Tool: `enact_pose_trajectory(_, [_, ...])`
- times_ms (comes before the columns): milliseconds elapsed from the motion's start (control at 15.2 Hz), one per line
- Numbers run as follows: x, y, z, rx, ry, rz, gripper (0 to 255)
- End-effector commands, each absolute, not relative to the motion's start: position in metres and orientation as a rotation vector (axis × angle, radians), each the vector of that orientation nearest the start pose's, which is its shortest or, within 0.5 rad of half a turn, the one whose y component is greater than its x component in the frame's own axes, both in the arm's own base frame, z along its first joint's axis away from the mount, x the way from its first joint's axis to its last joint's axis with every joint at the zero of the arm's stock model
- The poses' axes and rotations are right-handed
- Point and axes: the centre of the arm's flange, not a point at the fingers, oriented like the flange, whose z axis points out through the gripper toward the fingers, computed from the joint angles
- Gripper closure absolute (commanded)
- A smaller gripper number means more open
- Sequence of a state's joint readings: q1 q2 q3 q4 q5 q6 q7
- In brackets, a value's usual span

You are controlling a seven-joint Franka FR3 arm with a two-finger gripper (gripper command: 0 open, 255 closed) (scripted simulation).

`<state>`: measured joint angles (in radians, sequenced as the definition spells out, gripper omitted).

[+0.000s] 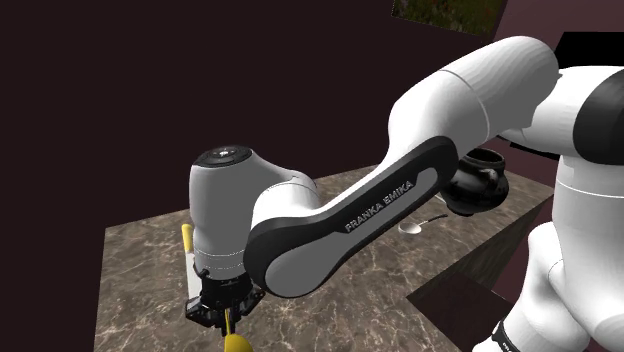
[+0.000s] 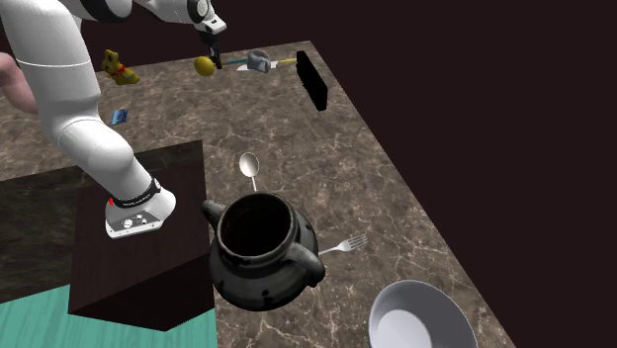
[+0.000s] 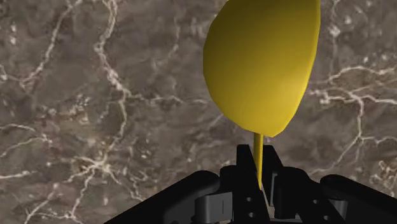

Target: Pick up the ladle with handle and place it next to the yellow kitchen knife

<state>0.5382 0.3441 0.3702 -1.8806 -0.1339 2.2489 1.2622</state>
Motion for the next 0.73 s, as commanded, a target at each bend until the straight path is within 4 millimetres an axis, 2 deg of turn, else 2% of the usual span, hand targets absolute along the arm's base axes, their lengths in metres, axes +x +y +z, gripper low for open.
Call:
enact_pose_trajectory(0, [0.401, 0.486, 0.343, -3.056, 0.454, -0.016, 255])
enact_pose_trajectory(132, [0.401, 0.486, 0.343, -3.056, 0.454, -0.016, 255])
enact_pose_trajectory(198, [0.401, 0.486, 0.343, -3.056, 0.454, -0.016, 0])
enact_pose_trajectory(528, [0.401, 0.486, 0.343, -3.056, 0.454, -0.016, 0])
enact_pose_trajectory(660, [0.401, 0.485, 0.369, -3.056, 0.454, -0.016, 0])
